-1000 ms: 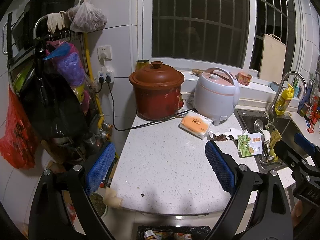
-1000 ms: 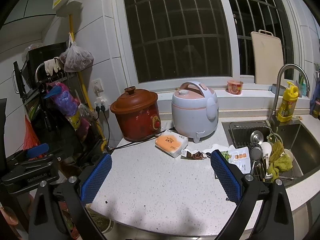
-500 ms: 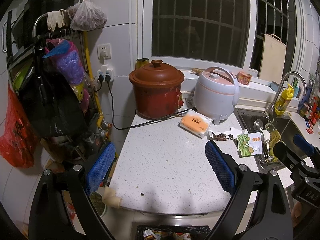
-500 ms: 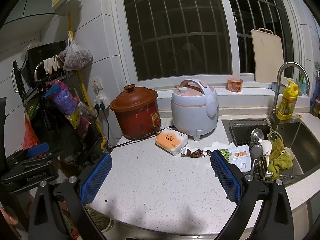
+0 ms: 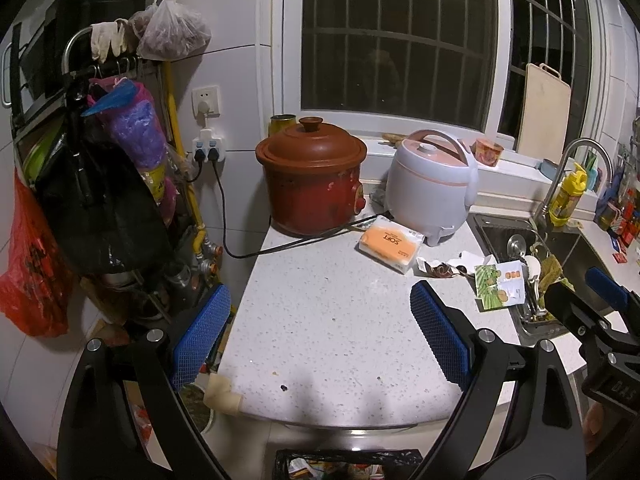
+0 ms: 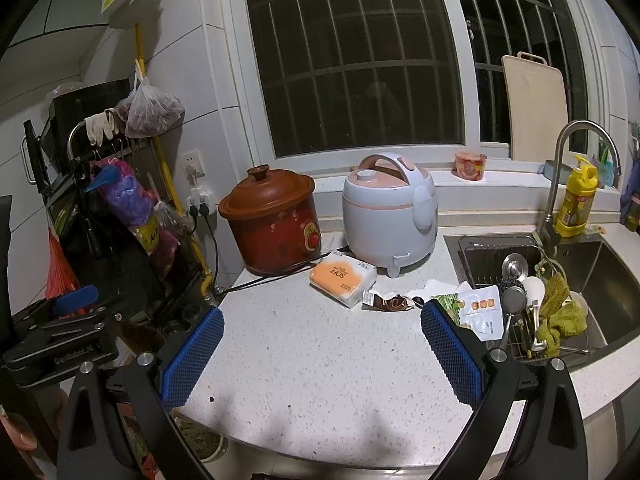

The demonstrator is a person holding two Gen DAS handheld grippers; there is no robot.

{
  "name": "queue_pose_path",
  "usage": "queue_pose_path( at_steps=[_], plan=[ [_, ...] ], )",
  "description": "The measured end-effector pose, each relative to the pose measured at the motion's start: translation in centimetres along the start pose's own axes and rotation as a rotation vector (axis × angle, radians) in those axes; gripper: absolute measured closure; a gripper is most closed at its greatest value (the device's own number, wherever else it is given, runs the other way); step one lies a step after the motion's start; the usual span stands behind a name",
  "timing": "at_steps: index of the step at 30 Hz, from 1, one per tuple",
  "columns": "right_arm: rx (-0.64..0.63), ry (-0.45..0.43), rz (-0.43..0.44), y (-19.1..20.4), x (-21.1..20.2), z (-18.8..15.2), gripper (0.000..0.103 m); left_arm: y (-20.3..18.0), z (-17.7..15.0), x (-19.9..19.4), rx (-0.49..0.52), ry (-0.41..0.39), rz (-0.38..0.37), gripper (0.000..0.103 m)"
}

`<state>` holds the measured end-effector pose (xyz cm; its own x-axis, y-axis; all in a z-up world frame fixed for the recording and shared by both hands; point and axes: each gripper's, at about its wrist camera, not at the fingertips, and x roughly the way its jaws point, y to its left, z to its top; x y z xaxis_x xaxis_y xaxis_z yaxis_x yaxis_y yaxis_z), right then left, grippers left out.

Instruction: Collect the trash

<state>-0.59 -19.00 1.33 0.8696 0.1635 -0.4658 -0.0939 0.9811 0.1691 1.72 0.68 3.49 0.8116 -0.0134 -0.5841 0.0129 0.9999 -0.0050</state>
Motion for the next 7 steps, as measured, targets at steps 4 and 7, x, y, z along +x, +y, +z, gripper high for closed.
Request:
queue_pose_path(
  at_steps=[4, 7],
  plan=[
    [0.0, 0.0, 0.001, -0.02, -0.08, -0.14, 0.005, 0.13, 0.04, -0.04, -0.009, 0.004, -0.004, 0.014],
    [0.0, 0.001, 0.0, 0.01, -0.01, 0.11, 0.005, 0.18, 0.04, -0.03, -0.014, 0.01, -0.007, 0.014]
  ],
)
